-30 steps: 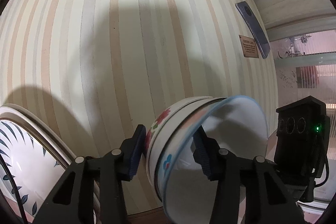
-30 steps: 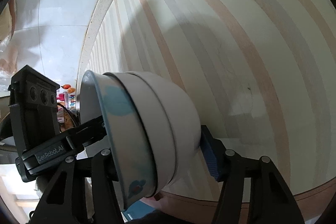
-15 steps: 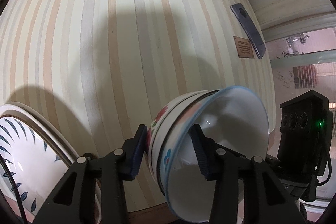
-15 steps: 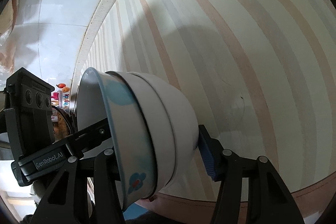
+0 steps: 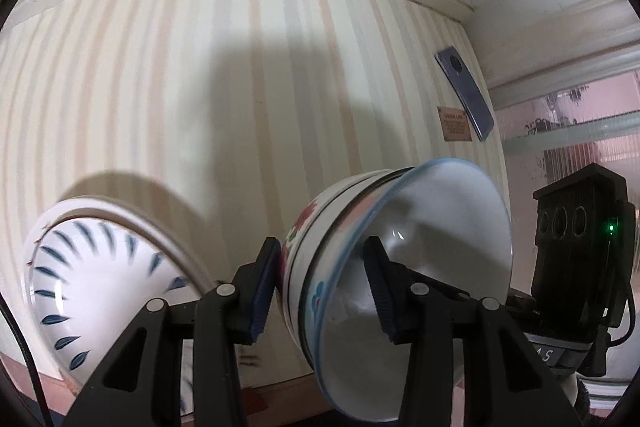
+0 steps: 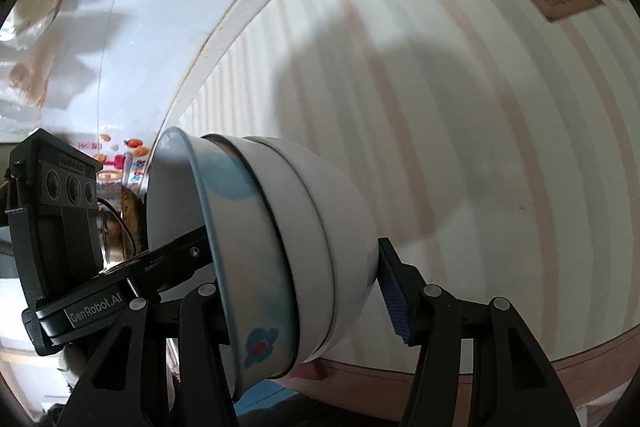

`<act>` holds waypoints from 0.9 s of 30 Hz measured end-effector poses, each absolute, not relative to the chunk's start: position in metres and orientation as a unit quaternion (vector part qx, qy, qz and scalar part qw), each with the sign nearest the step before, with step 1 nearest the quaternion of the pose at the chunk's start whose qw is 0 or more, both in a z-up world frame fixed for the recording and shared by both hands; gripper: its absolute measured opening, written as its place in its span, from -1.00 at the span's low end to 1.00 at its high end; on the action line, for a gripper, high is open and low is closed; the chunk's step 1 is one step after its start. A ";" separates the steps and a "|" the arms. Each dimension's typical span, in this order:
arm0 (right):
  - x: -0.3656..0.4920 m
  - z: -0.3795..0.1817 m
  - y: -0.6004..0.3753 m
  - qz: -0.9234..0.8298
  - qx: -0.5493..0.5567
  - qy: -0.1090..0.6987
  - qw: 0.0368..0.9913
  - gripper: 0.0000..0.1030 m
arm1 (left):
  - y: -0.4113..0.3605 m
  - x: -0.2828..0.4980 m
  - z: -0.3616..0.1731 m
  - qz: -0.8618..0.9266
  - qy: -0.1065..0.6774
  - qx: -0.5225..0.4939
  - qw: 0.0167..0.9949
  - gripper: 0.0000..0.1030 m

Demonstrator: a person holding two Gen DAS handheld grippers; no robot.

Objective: Organize plates and bowls
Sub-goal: 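Carry the bowl stack with both tools and lower it onto the plate stack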

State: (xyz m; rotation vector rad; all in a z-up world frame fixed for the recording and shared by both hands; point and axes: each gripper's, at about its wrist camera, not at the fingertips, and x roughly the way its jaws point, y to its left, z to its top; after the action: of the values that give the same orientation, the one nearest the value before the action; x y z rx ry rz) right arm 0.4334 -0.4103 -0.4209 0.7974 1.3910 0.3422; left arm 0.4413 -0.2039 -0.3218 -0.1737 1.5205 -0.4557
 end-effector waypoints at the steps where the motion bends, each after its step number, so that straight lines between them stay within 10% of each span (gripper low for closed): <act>1: 0.435 -0.418 -0.404 0.158 0.353 0.622 0.681 0.13 | -0.197 0.441 -0.319 -0.200 0.681 -0.081 0.700 -0.24; 27: 0.444 -0.436 -0.222 0.292 0.247 0.682 0.624 0.13 | -0.020 0.393 -0.330 -0.046 0.675 -0.195 0.710 -0.24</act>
State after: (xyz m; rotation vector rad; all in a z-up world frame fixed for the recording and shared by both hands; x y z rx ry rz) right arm 0.4445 -0.2217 -0.4361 0.5673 1.5655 0.6699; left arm 0.3927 -0.0200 -0.3303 -0.4330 1.4976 -0.1018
